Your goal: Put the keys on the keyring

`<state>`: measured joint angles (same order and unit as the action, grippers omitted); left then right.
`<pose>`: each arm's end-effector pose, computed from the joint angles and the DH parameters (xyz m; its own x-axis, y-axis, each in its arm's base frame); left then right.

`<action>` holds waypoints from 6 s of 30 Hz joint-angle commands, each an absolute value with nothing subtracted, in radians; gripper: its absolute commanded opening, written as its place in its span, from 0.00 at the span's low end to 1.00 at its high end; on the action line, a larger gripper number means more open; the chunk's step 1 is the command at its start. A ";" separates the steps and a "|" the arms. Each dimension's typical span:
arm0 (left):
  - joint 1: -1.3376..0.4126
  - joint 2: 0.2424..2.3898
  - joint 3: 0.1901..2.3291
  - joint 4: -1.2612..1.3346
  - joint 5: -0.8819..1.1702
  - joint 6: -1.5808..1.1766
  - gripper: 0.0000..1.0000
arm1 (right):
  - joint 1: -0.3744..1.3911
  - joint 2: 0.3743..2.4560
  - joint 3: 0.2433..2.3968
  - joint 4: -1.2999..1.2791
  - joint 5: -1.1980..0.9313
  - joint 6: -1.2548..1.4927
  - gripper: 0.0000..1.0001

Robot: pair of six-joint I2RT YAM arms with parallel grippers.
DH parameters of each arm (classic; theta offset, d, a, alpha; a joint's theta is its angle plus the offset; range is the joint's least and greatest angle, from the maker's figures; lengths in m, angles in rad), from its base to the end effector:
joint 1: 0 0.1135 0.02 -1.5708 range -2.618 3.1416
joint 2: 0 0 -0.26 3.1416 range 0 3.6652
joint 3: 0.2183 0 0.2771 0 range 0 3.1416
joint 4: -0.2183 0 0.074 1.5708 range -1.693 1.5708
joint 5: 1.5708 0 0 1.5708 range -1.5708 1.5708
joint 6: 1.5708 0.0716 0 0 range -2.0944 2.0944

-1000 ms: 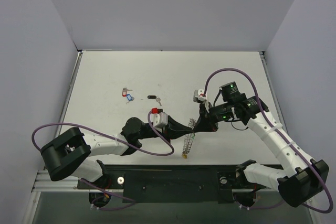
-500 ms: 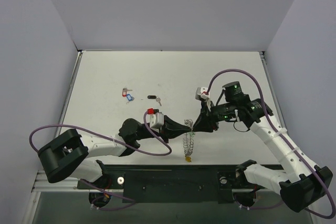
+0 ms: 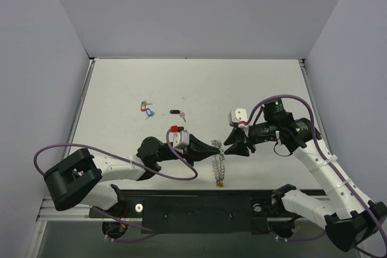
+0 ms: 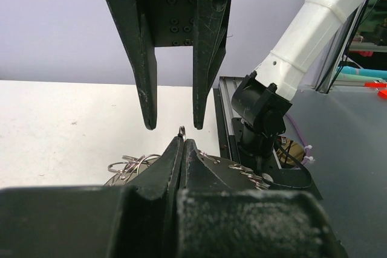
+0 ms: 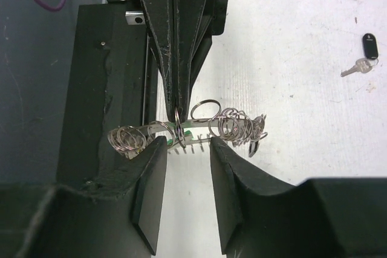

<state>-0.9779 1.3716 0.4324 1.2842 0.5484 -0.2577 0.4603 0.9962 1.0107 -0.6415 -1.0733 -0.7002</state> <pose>0.1388 -0.2728 0.2311 -0.0675 -0.2890 -0.9549 0.9976 -0.0038 -0.0693 0.1834 0.1612 0.3322 0.1454 -0.2711 -0.9515 -0.9884 -0.0827 -0.1275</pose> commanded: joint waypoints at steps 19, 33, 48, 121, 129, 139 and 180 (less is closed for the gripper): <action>-0.974 1.348 0.453 1.641 0.558 -0.278 0.00 | 0.511 1.015 0.969 -0.620 -1.140 -0.824 0.09; -0.973 1.370 0.416 1.646 0.503 -0.324 0.36 | 0.512 0.997 1.012 -0.661 -1.083 -0.710 0.00; -0.966 1.144 0.517 0.902 0.498 -0.037 0.68 | 0.514 1.060 1.141 -0.917 -0.839 -0.591 0.00; -1.068 1.266 0.563 0.945 0.529 0.170 0.00 | 0.365 0.910 1.013 -0.920 -1.110 -0.893 0.38; -1.042 1.247 0.512 1.093 0.566 0.089 0.00 | 0.359 0.948 0.960 -0.919 -1.238 -1.048 0.36; -1.023 1.290 0.483 1.262 0.598 -0.026 0.00 | 0.364 0.979 0.960 -0.894 -1.262 -1.088 0.31; -1.022 1.324 0.471 1.339 0.594 -0.078 0.00 | 0.410 0.988 0.982 -0.730 -1.292 -0.874 0.00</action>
